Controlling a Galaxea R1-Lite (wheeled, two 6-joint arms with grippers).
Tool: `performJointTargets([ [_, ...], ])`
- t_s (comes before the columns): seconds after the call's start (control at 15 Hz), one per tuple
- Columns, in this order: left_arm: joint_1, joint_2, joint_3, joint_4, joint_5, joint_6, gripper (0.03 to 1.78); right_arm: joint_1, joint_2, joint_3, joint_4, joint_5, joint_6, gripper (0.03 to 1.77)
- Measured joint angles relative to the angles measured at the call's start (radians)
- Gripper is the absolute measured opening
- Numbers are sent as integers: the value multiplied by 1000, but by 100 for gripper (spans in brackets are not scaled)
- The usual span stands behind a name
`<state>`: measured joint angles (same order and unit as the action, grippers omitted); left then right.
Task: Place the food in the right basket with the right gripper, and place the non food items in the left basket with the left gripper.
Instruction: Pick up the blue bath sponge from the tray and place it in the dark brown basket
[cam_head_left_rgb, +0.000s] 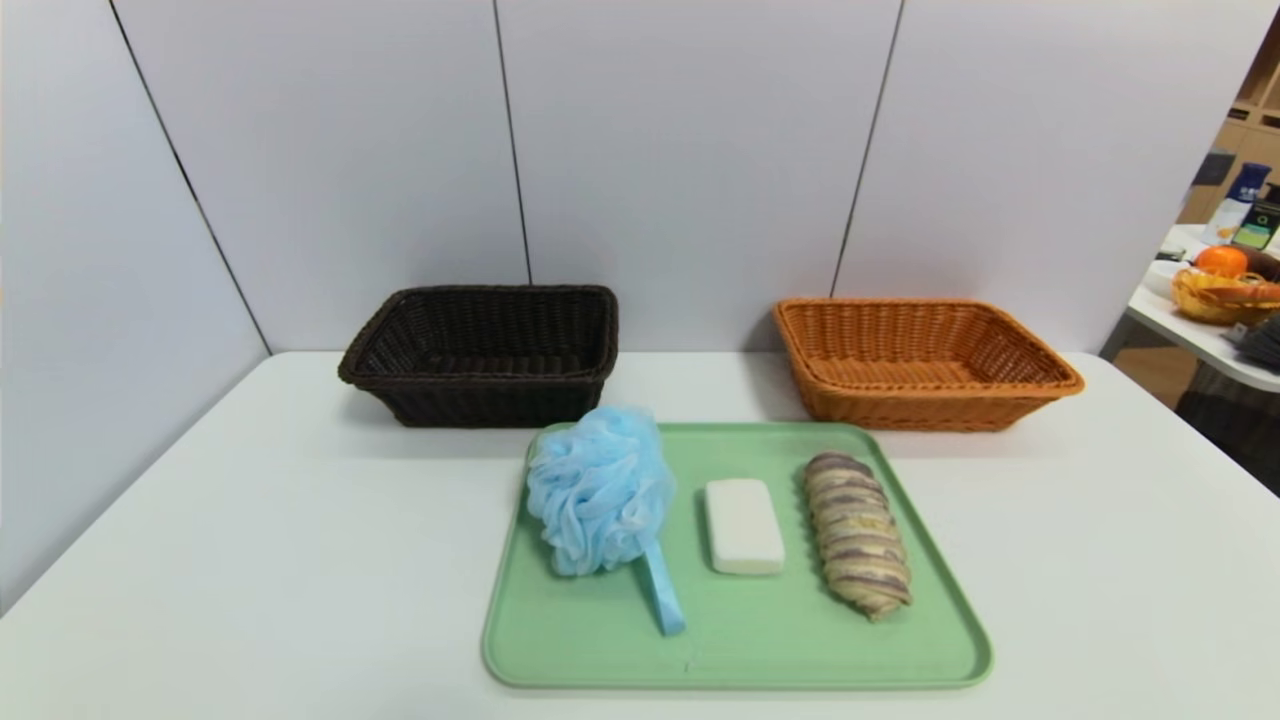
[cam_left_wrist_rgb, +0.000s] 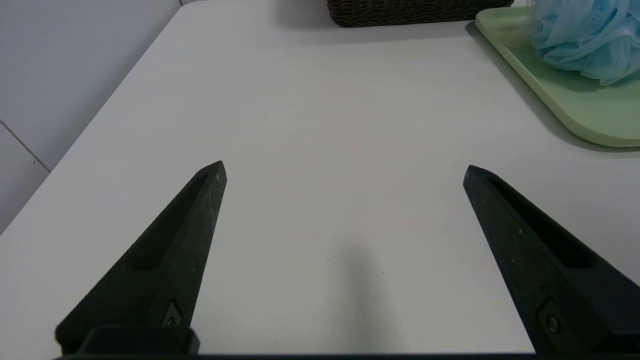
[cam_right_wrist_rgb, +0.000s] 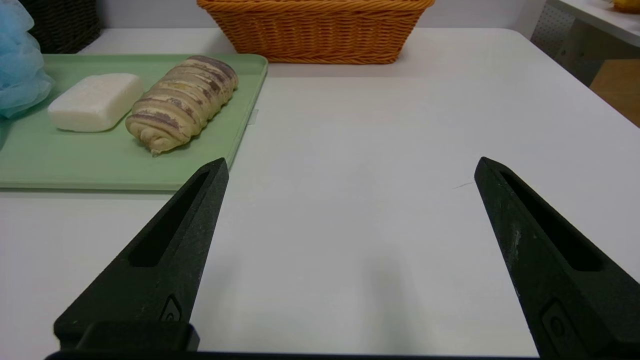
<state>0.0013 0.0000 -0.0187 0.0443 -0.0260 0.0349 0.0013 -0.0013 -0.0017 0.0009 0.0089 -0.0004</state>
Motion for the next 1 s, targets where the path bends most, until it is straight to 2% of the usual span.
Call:
performJointTargets([
  [1.0,0,0,-1,0,-1,10,169,0,0,0,-1,1,-1,170],
])
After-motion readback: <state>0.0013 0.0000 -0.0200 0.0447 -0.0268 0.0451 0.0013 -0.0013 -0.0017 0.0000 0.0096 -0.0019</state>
